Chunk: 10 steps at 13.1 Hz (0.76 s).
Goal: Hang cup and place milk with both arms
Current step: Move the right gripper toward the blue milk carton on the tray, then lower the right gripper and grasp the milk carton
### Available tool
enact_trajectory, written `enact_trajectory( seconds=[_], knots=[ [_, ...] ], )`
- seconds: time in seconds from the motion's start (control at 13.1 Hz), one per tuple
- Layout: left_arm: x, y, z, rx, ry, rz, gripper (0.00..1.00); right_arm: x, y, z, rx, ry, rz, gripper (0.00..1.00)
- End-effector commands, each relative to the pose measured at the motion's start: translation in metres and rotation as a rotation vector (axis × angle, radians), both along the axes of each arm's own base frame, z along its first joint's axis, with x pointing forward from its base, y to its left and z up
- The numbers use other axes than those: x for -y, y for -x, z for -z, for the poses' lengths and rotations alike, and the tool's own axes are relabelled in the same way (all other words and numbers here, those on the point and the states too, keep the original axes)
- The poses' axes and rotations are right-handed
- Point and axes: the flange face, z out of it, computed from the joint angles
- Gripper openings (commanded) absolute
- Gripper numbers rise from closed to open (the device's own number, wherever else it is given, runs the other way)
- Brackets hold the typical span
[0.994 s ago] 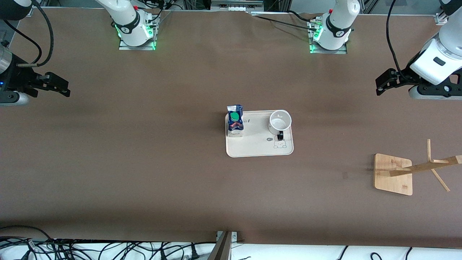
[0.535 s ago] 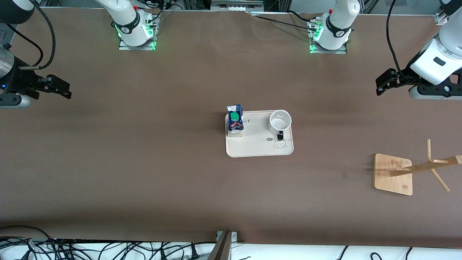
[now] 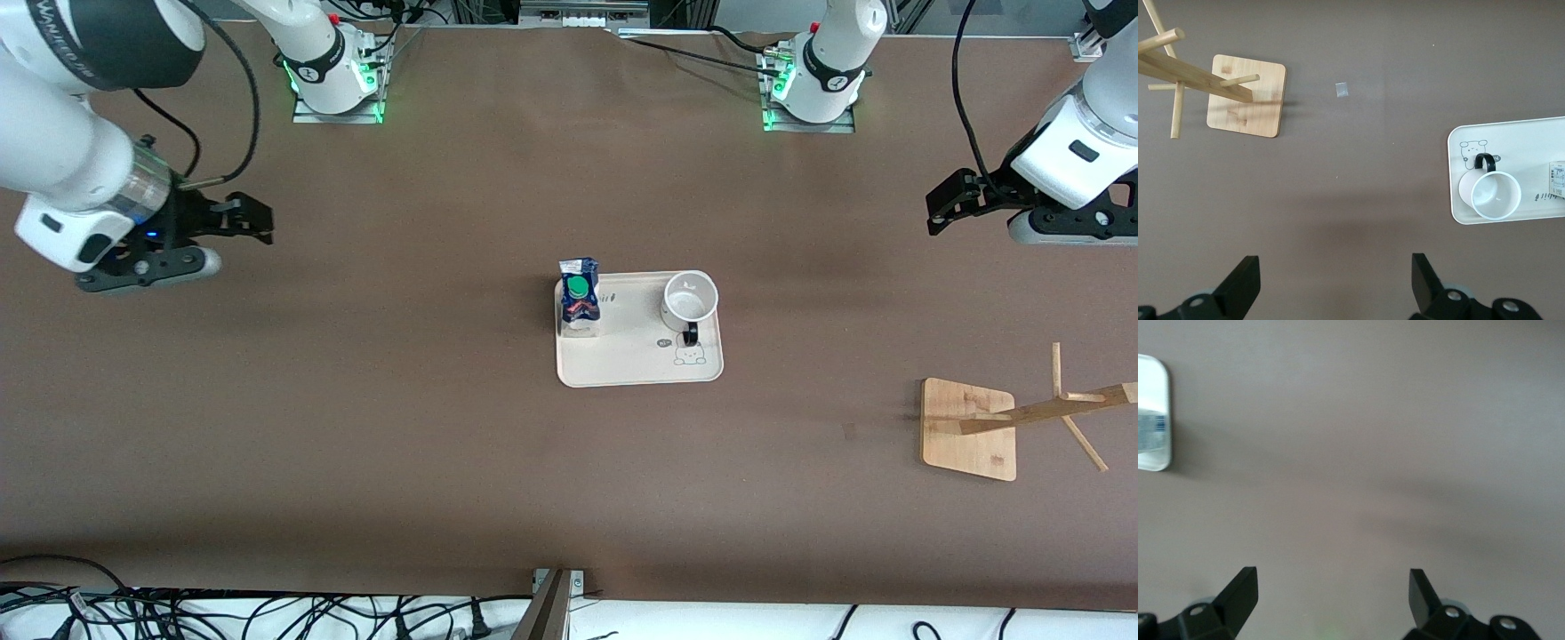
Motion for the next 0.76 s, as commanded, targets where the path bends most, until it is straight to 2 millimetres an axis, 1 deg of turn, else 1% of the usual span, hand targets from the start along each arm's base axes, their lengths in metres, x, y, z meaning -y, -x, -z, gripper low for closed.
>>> enact_trajectory(
  seconds=[0.0, 0.08, 0.23, 0.31, 0.46, 0.54, 0.69],
  knots=[
    [0.000, -0.004, -0.006, -0.002, -0.008, -0.012, 1.00, -0.081, -0.002, 0.021, 0.016, -0.022, 0.076, 1.00],
    [0.000, -0.004, -0.006, -0.002, -0.008, -0.010, 1.00, -0.119, -0.002, 0.032, 0.036, -0.022, 0.089, 1.00],
    [0.000, -0.004, -0.006, -0.002, -0.008, -0.010, 1.00, -0.181, -0.004, 0.058, 0.047, -0.013, 0.130, 1.00],
    [0.000, -0.004, -0.006, -0.002, -0.008, -0.010, 1.00, -0.219, -0.003, 0.070, 0.054, -0.008, 0.161, 1.00],
    [0.001, -0.003, -0.006, -0.002, -0.008, -0.010, 1.00, -0.282, -0.002, 0.096, 0.066, 0.000, 0.242, 1.00],
    [0.001, -0.003, -0.006, -0.002, -0.008, -0.010, 1.00, -0.306, 0.001, 0.108, 0.073, -0.001, 0.257, 1.00],
    [0.000, -0.004, -0.006, -0.002, -0.008, -0.012, 1.00, -0.344, 0.009, 0.129, 0.102, -0.025, 0.262, 1.00]
  ],
)
